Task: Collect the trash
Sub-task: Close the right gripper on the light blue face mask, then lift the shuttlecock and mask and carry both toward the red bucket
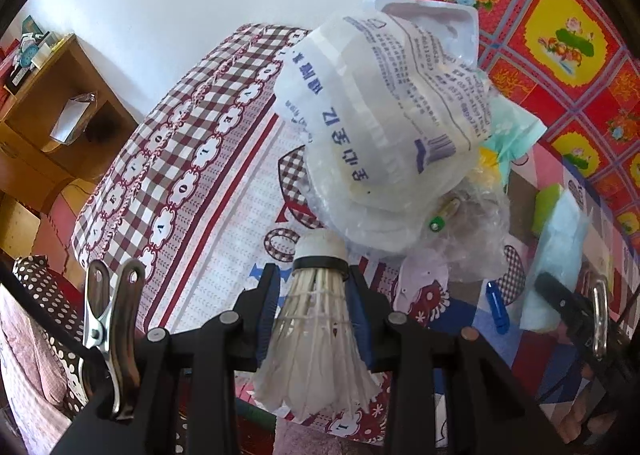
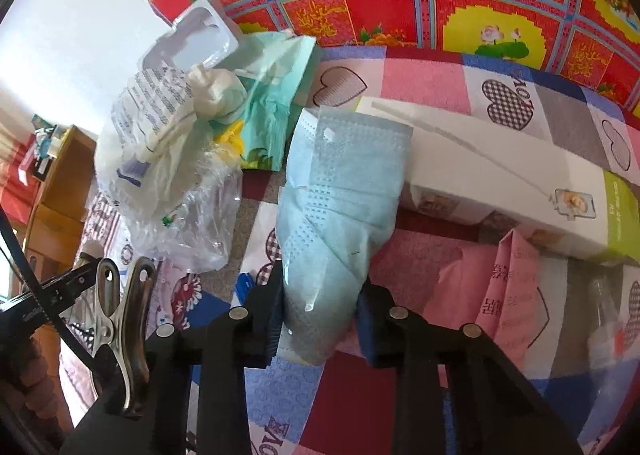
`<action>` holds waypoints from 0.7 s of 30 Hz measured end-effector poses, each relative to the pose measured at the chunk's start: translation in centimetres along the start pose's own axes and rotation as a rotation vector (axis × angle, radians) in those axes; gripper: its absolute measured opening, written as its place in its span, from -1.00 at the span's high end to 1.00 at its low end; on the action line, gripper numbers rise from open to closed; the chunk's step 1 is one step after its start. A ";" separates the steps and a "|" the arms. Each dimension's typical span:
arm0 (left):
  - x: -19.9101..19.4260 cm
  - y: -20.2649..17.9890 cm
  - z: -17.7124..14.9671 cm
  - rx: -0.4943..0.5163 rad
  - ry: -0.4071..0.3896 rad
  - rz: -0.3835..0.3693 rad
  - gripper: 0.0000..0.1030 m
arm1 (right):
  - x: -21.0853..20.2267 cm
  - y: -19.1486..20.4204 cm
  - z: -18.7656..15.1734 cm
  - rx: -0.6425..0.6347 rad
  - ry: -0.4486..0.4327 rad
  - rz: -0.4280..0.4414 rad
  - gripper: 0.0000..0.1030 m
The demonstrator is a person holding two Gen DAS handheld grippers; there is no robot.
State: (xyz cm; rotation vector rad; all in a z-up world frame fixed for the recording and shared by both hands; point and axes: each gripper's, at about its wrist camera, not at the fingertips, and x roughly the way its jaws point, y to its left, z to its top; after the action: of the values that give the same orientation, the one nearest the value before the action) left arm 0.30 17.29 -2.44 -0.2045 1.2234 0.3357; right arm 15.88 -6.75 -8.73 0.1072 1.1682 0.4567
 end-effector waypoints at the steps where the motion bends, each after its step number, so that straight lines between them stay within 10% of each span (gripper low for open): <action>1: -0.2 -0.1 0.0 0.004 -0.005 -0.002 0.31 | -0.4 0.0 0.1 -0.005 -0.008 0.003 0.40; 21: -2.1 1.5 1.2 0.066 -0.050 -0.064 0.31 | -4.7 4.4 -0.1 -0.051 -0.131 -0.026 0.40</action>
State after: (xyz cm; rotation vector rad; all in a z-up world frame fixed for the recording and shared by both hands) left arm 0.21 18.81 -0.04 -0.1774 1.1742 0.2429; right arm 13.06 -4.64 -3.30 0.0761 1.0279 0.4499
